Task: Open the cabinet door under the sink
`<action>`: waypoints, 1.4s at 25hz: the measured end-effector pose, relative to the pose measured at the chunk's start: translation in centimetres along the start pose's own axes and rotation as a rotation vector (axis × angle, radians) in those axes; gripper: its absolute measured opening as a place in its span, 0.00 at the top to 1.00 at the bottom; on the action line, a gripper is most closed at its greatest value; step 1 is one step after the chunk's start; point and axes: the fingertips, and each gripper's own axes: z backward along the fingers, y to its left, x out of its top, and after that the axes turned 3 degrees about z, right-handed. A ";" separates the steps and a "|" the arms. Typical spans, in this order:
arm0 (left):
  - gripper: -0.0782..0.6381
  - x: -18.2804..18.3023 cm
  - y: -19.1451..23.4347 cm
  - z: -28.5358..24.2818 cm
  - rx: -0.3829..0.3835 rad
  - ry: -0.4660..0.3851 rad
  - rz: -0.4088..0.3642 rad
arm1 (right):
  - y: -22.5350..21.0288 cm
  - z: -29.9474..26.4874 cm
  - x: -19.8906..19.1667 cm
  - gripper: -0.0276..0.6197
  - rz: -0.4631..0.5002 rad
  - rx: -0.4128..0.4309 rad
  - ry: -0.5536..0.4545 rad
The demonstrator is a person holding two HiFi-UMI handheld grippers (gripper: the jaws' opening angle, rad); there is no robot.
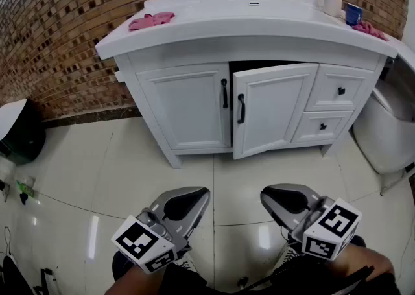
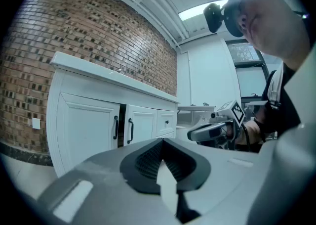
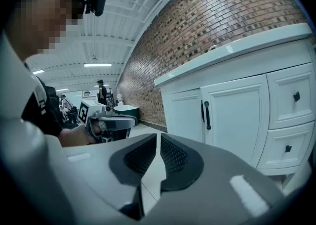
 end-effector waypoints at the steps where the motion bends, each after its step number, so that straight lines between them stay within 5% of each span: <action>1: 0.88 0.3 0.3 -0.1 0.007 -0.014 0.000 | -0.1 -0.1 -0.1 0.91 0.004 0.003 0.002; 8: 0.88 0.5 1.1 -1.1 0.041 -0.023 -0.011 | -1.0 0.3 -0.4 0.91 -0.006 -0.007 0.000; 14: 0.88 1.3 5.8 -4.0 0.237 -0.072 -0.114 | -1.7 0.0 0.2 0.91 0.017 -0.011 -0.012; 21: 0.76 2.0 10.8 -10.4 0.249 -0.005 -0.103 | -2.3 0.0 0.0 0.91 -0.016 0.009 -0.017; 35: 0.71 2.3 19.5 -19.4 0.337 0.013 -0.118 | -5.0 1.8 0.6 0.91 -0.062 -0.027 -0.046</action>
